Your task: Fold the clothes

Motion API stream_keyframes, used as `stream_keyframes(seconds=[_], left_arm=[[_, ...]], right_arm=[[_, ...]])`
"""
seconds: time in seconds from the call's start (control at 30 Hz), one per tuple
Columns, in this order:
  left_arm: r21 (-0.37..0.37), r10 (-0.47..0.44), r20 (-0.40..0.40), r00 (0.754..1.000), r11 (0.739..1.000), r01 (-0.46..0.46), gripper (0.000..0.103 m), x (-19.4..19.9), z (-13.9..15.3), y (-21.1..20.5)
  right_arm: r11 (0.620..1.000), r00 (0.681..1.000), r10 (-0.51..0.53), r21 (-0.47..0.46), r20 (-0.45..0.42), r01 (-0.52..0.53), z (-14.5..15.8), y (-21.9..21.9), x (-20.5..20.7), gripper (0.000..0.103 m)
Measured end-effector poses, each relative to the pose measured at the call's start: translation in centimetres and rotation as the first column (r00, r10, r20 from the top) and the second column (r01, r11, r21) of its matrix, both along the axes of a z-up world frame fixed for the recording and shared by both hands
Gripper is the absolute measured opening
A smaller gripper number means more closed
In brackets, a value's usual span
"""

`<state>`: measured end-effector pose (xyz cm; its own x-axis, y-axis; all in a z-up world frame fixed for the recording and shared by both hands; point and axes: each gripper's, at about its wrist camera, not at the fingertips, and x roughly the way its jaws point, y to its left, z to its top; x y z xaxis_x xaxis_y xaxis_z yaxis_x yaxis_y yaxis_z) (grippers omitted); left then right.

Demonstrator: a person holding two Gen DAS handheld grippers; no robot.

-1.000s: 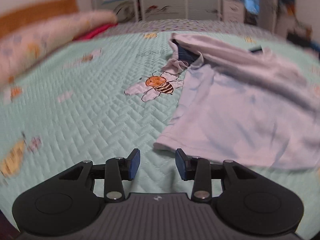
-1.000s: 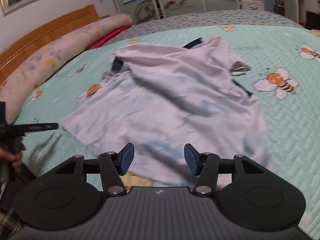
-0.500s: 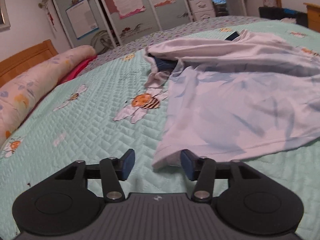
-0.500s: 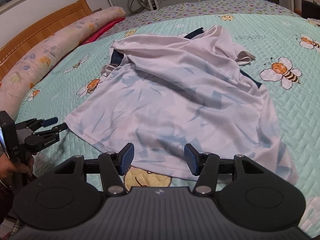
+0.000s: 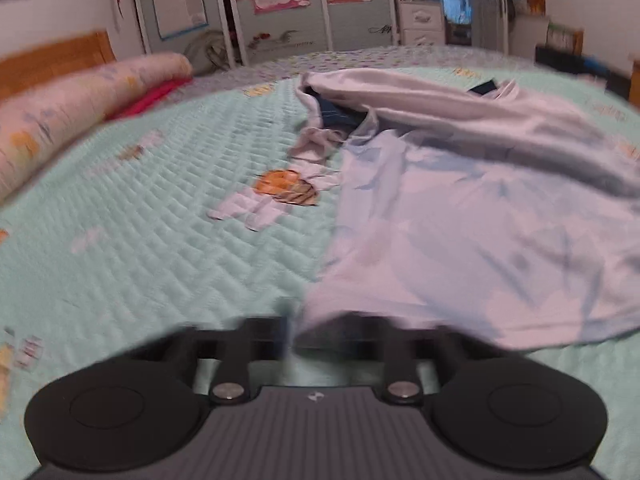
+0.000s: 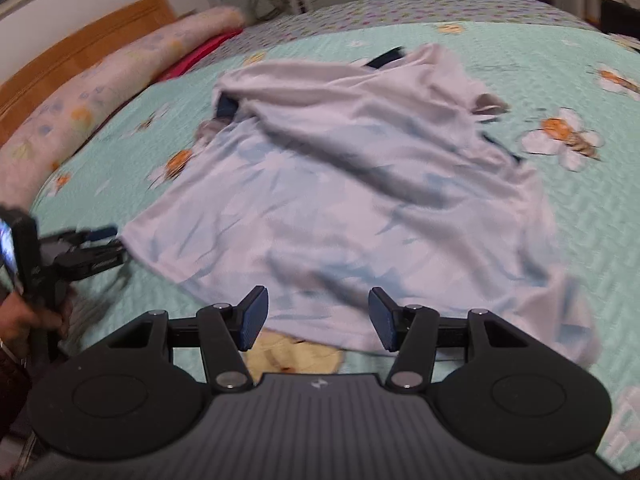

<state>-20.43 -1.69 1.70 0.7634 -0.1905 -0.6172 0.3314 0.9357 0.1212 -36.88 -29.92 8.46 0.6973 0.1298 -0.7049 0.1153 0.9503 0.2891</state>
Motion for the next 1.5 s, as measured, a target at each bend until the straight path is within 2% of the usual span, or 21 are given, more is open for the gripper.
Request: stream_keyframes(seconds=[0.13,0.2,0.33,0.5,0.57,0.67,0.7,0.73,0.77,0.8,0.9,0.97,1.1,1.13,1.17,1.23,1.3,1.33,1.4,1.5], left_arm=[[-0.05,0.076,0.01,0.997,0.996,-0.075,0.0,-0.5,0.9,0.4],[-0.093,0.109,0.002,0.994,0.99,-0.108,0.0,-1.1,2.0,0.9],[-0.114,0.135,0.045,0.99,0.985,-0.129,0.0,-3.0,4.7,1.1],[-0.137,0.184,0.084,0.979,0.975,-0.172,0.0,-5.1,7.8,1.2],[-0.145,0.204,0.089,0.975,0.971,-0.19,0.0,-5.6,8.5,1.4],[-0.138,0.221,0.089,0.971,0.968,-0.207,0.0,-5.9,9.3,1.6],[-0.127,0.219,0.089,0.972,0.97,-0.207,0.0,-6.0,9.4,1.5],[-0.115,0.217,0.088,0.972,0.972,-0.207,0.0,-6.0,9.5,1.4],[-0.1,0.214,0.084,0.973,0.974,-0.205,0.0,-6.0,9.3,1.3],[-0.085,0.21,0.081,0.974,0.975,-0.203,0.0,-6.0,9.1,1.2],[-0.032,0.192,0.063,0.979,0.981,-0.191,0.0,-5.8,8.0,0.5],[0.012,0.173,0.039,0.984,0.985,-0.173,0.0,-5.6,6.6,-0.3],[0.045,0.162,0.001,0.987,0.986,-0.162,0.0,-5.3,4.6,-1.0],[0.049,0.161,-0.008,0.987,0.986,-0.161,0.0,-5.2,4.2,-1.1],[0.043,0.164,-0.01,0.986,0.986,-0.164,0.0,-5.2,4.3,-1.0],[0.033,0.17,-0.013,0.985,0.985,-0.169,0.0,-5.0,4.5,-0.9],[0.022,0.176,-0.016,0.984,0.984,-0.175,0.0,-4.8,4.7,-0.7],[0.016,0.178,-0.017,0.984,0.984,-0.178,0.0,-4.8,4.8,-0.6],[0.009,0.181,-0.02,0.983,0.983,-0.181,0.0,-4.6,4.9,-0.6],[0.01,0.178,-0.013,0.984,0.984,-0.178,0.0,-4.6,5.2,-0.6]], right_arm=[[0.991,0.991,-0.135,-0.008,0.0,0.135,-0.4,-4.3,-2.0,0.056],[0.979,0.979,-0.202,-0.012,0.0,0.202,-0.6,-6.5,-3.1,0.056],[0.95,0.95,-0.311,-0.02,-0.003,0.311,-1.3,-10.1,-5.0,0.056],[0.967,0.967,-0.254,-0.016,0.025,0.255,-2.1,-9.6,-5.2,0.056],[0.975,0.977,-0.21,-0.068,0.035,0.212,-2.0,-8.6,-4.2,0.056],[0.978,0.983,-0.182,-0.104,0.0,0.181,-2.9,-8.6,-2.3,0.056],[0.982,0.985,-0.171,-0.08,-0.012,0.17,-3.3,-9.1,-1.8,0.056],[0.986,0.987,-0.158,-0.052,-0.024,0.157,-3.7,-9.5,-1.3,0.049],[0.987,0.986,-0.163,-0.016,-0.037,0.162,-4.1,-10.2,-0.8,0.019],[0.98,0.98,-0.194,0.025,-0.045,0.196,-4.3,-11.2,-0.5,0.004],[0.941,0.949,-0.31,0.119,-0.064,0.316,-4.8,-14.3,0.1,0.002],[0.918,0.925,-0.375,0.109,-0.067,0.38,-5.4,-15.9,-0.1,0.002],[0.915,0.92,-0.392,0.088,-0.025,0.393,-5.5,-17.2,-1.3,0.003],[0.92,0.922,-0.387,0.07,-0.004,0.386,-4.9,-16.9,-1.9,0.008],[0.925,0.925,-0.379,0.051,0.017,0.377,-4.3,-16.6,-2.5,0.022],[0.942,0.94,-0.334,0.004,0.075,0.334,-2.8,-15.4,-3.8,0.027],[0.972,0.974,-0.196,-0.107,0.111,0.208,-1.8,-12.3,-4.9,0.029],[0.976,0.985,-0.123,-0.166,0.121,0.142,-1.4,-10.7,-5.5,0.035],[0.942,0.995,0.027,-0.337,0.091,0.006,-1.8,-7.1,-6.1,0.039],[0.835,0.99,0.142,-0.537,0.003,-0.118,-3.5,-3.8,-6.5,0.039]])
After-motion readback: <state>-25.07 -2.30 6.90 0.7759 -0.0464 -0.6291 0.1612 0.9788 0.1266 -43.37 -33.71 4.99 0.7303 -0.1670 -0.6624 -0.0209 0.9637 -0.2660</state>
